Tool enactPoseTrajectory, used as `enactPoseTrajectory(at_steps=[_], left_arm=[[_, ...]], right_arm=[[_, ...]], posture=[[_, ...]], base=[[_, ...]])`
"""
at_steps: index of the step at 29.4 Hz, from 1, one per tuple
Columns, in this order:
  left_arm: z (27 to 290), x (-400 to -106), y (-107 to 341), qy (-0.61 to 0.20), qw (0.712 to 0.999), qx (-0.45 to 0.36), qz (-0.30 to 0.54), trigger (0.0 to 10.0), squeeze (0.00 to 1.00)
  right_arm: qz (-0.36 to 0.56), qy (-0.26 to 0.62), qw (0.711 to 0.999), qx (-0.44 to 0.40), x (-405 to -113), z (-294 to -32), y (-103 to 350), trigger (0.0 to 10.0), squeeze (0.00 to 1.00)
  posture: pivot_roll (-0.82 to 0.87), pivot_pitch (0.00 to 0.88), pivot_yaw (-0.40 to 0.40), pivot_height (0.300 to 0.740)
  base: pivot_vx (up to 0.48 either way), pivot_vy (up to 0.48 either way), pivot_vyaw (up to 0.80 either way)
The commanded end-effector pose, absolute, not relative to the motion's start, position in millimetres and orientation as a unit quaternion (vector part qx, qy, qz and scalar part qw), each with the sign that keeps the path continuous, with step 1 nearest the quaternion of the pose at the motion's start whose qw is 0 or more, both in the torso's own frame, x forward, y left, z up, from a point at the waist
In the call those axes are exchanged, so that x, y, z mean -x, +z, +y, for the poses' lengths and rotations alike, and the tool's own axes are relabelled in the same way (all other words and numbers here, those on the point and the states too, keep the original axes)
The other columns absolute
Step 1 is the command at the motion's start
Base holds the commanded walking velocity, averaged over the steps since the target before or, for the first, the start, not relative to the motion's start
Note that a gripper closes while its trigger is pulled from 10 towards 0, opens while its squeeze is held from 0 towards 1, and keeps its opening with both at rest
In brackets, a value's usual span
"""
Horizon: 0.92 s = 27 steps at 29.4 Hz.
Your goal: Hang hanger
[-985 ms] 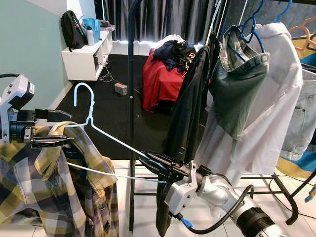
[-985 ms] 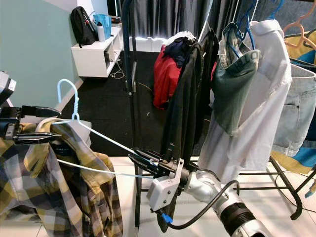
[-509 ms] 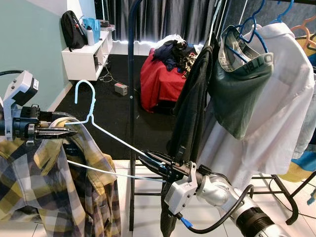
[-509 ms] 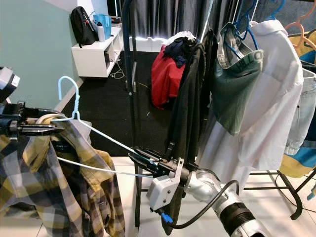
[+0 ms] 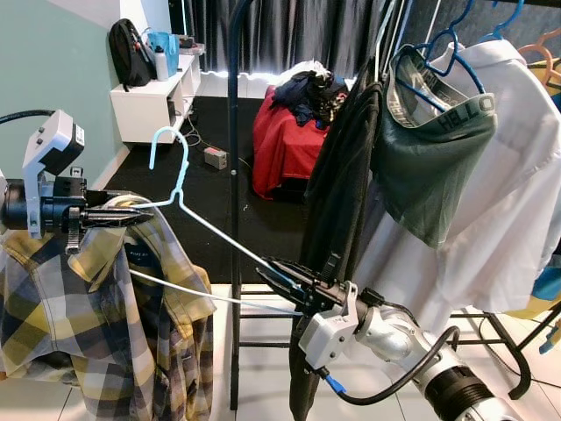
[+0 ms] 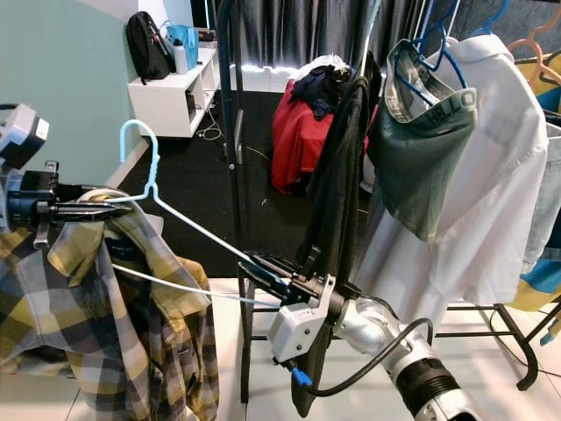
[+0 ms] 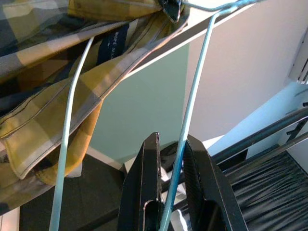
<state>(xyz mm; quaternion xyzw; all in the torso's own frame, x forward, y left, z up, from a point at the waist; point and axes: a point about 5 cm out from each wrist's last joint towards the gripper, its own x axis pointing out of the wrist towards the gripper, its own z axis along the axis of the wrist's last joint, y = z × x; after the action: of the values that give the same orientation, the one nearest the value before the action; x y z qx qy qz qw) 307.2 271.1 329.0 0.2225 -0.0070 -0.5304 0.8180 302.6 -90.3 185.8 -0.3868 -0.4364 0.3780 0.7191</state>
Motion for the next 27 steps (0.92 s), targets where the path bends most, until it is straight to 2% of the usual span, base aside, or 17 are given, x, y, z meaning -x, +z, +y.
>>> enactPoseTrajectory(at_steps=[1, 2, 3, 6, 7, 8, 9, 11, 12, 14, 15, 16, 17, 18, 19, 26, 27], left_arm=[[250, -307, 326, -0.578, 0.787, -0.215, -0.023, 3.3, 0.0], [247, -307, 326, -0.582, 0.784, -0.214, -0.026, 2.2, 0.0], [245, -306, 324, -0.586, 0.782, -0.212, -0.027, 0.0, 0.0], [245, -306, 323, -0.587, 0.781, -0.211, -0.027, 0.1, 0.0], [245, -306, 322, -0.587, 0.781, -0.211, -0.028, 7.1, 0.0], [245, -306, 322, -0.587, 0.781, -0.211, -0.028, 7.1, 0.0], [243, -306, 321, -0.588, 0.781, -0.211, -0.03, 10.0, 0.0], [240, -305, 320, -0.588, 0.781, -0.209, -0.03, 10.0, 0.0], [239, -305, 319, -0.589, 0.781, -0.207, -0.03, 8.1, 0.0], [239, -305, 319, -0.589, 0.781, -0.207, -0.03, 8.1, 0.0], [238, -304, 318, -0.594, 0.78, -0.197, -0.026, 0.0, 0.0], [238, -304, 318, -0.594, 0.78, -0.197, -0.026, 0.0, 0.0], [238, -304, 318, -0.591, 0.781, -0.199, -0.028, 0.7, 0.0], [238, -304, 318, -0.591, 0.781, -0.199, -0.028, 0.7, 0.0], [237, -305, 318, -0.587, 0.783, -0.201, -0.029, 10.0, 0.0], [238, -305, 316, -0.583, 0.787, -0.197, -0.027, 10.0, 0.0], [238, -305, 316, -0.582, 0.789, -0.194, -0.027, 10.0, 1.0]], right_arm=[[-0.467, 0.39, 0.701, 0.372, -298, -73, 194, 10.0, 0.0], [-0.466, 0.393, 0.699, 0.373, -298, -70, 194, 10.0, 0.0], [-0.465, 0.396, 0.699, 0.373, -297, -68, 194, 10.0, 0.0], [-0.465, 0.397, 0.698, 0.372, -297, -67, 194, 10.0, 0.0], [-0.466, 0.396, 0.698, 0.372, -297, -66, 194, 10.0, 0.0], [-0.466, 0.396, 0.698, 0.372, -297, -66, 194, 10.0, 0.0], [-0.466, 0.396, 0.698, 0.372, -298, -66, 195, 10.0, 0.0], [-0.468, 0.395, 0.698, 0.371, -298, -66, 196, 10.0, 0.0], [-0.468, 0.394, 0.698, 0.371, -298, -66, 196, 10.0, 0.0], [-0.468, 0.394, 0.698, 0.371, -298, -66, 196, 10.0, 0.0], [-0.469, 0.393, 0.698, 0.371, -298, -66, 197, 10.0, 0.0], [-0.469, 0.393, 0.698, 0.371, -298, -66, 197, 10.0, 0.0], [-0.47, 0.392, 0.698, 0.372, -298, -67, 197, 10.0, 0.0], [-0.47, 0.392, 0.698, 0.372, -298, -67, 197, 10.0, 0.0], [-0.47, 0.391, 0.698, 0.372, -298, -67, 198, 10.0, 0.0], [-0.471, 0.389, 0.698, 0.372, -298, -68, 198, 10.0, 0.0], [-0.472, 0.389, 0.698, 0.372, -298, -68, 199, 10.0, 0.0]], posture=[[0.08, 0.101, -0.006, 0.74], [0.08, 0.101, -0.006, 0.74], [0.08, 0.103, -0.005, 0.74], [0.08, 0.103, -0.004, 0.74], [0.08, 0.103, -0.004, 0.74], [0.08, 0.103, -0.004, 0.74], [0.08, 0.104, -0.004, 0.74], [0.08, 0.104, -0.005, 0.74], [0.08, 0.104, -0.005, 0.74], [0.08, 0.104, -0.005, 0.74], [0.08, 0.104, -0.005, 0.74], [0.08, 0.104, -0.005, 0.74], [0.08, 0.103, -0.005, 0.74], [0.08, 0.103, -0.005, 0.74], [0.08, 0.104, -0.005, 0.74], [0.08, 0.104, -0.006, 0.74], [0.08, 0.103, -0.008, 0.74]], base=[[0.0, 0.0, 0.0], [0.0, 0.0, 0.0], [0.0, 0.0, 0.0], [0.0, 0.0, 0.0], [0.0, 0.0, 0.0], [0.0, 0.0, 0.0], [0.0, 0.0, 0.0], [0.0, 0.0, 0.0], [0.0, 0.0, 0.0], [0.0, 0.0, 0.0], [0.0, 0.0, 0.0], [0.0, 0.0, 0.0], [0.0, 0.0, 0.0], [0.0, 0.0, 0.0], [0.0, 0.0, 0.0], [0.0, 0.0, 0.0], [0.0, 0.0, 0.0]])
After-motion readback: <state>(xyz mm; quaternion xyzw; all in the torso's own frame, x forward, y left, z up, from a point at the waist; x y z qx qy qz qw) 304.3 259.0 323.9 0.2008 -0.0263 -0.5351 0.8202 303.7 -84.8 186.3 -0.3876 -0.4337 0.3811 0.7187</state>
